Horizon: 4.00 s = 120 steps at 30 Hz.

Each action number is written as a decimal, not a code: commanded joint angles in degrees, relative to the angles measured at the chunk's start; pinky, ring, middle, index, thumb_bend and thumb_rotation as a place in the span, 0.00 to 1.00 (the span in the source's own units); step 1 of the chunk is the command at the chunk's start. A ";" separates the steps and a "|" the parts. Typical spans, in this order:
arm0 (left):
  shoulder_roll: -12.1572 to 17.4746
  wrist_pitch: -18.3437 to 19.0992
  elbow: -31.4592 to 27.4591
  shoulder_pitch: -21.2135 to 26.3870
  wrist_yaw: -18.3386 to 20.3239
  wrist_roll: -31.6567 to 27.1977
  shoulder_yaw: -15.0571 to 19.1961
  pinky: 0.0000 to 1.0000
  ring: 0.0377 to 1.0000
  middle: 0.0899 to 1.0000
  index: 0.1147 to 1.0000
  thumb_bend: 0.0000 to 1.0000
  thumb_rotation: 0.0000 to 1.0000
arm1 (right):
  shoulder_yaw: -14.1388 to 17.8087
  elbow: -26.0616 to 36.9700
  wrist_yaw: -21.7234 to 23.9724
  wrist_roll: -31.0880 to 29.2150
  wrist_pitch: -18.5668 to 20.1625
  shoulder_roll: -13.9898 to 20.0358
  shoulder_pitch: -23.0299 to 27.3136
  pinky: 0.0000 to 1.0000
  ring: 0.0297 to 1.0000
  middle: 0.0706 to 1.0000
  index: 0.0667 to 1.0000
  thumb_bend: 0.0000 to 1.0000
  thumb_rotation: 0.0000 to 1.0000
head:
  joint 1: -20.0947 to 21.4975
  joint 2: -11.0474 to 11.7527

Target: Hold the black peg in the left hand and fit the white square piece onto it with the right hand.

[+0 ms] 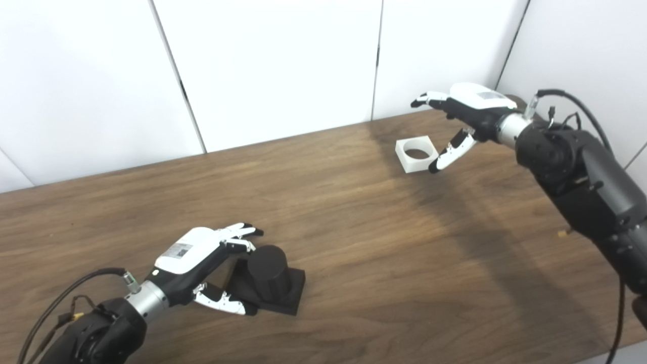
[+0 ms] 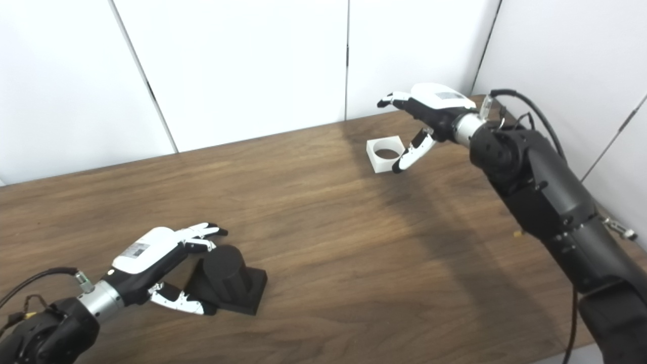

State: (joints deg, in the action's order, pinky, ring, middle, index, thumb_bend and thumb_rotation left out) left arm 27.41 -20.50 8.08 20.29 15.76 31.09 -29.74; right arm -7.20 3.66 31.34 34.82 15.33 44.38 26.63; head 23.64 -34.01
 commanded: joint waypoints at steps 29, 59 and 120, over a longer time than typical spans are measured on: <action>1.31 0.65 1.28 -3.30 4.33 2.75 -1.84 0.86 0.94 0.90 0.42 0.52 0.06 | -10.77 -19.29 4.35 6.24 1.32 -1.52 16.45 0.89 0.97 0.99 0.93 0.88 0.17 | -1.84 -0.11; 1.38 2.01 -0.63 -4.07 4.98 2.21 -1.34 0.86 0.95 0.91 0.42 0.52 0.06 | -14.42 -32.03 1.16 6.36 -0.75 -5.42 17.60 0.87 0.95 0.98 0.87 0.84 0.12 | -3.61 -1.14; 1.54 2.29 -0.77 -3.48 5.82 0.73 -0.87 0.85 0.96 0.91 0.42 0.52 0.06 | -10.22 -22.64 -14.56 4.49 -10.92 -2.78 8.27 0.84 0.86 0.77 0.44 0.52 0.13 | -4.98 -3.79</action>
State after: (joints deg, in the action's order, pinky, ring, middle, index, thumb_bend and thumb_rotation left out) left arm 27.39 -18.62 5.56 18.43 16.62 30.44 -28.79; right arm -18.28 -21.23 17.06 39.37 5.25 40.51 32.55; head 18.64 -37.79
